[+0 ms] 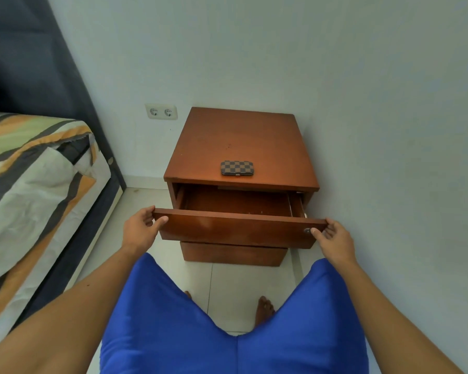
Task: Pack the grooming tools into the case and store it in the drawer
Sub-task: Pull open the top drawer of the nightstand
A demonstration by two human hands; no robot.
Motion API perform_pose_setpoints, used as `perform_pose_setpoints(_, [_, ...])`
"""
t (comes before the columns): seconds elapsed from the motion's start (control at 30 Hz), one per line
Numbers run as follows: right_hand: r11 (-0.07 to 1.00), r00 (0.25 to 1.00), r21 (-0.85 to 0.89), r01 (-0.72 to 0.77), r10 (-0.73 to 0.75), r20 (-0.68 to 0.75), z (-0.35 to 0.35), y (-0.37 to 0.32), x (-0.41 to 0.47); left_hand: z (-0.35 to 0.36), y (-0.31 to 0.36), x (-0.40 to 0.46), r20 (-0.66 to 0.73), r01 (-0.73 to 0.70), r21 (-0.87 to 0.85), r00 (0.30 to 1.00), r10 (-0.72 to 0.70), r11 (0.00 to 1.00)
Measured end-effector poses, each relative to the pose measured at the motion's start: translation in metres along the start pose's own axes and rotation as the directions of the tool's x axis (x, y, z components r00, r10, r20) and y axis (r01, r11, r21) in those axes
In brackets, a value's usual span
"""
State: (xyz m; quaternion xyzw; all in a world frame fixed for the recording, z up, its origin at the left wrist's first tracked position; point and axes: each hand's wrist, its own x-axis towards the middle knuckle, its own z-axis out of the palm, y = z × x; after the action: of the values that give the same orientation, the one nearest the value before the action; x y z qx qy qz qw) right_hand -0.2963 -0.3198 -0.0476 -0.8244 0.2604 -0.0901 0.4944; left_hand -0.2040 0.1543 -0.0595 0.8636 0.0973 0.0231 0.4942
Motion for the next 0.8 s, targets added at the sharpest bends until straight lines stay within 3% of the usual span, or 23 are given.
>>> perform_pose_setpoints(0.47, [0.995, 0.999, -0.093, 0.035, -0.034, 0.006, -0.014, 0.006, -0.038, -0.015, 0.002, -0.040, 0.011, -0.026, 0.097, 1.000, 0.025, 0.995])
perform_pose_setpoints(0.8, [0.943, 0.971, -0.236, 0.235, -0.237, 0.021, 0.014, -0.056, -0.005, 0.000, 0.060, 0.004, 0.029, -0.199, 0.205, 0.980, 0.197, 0.958])
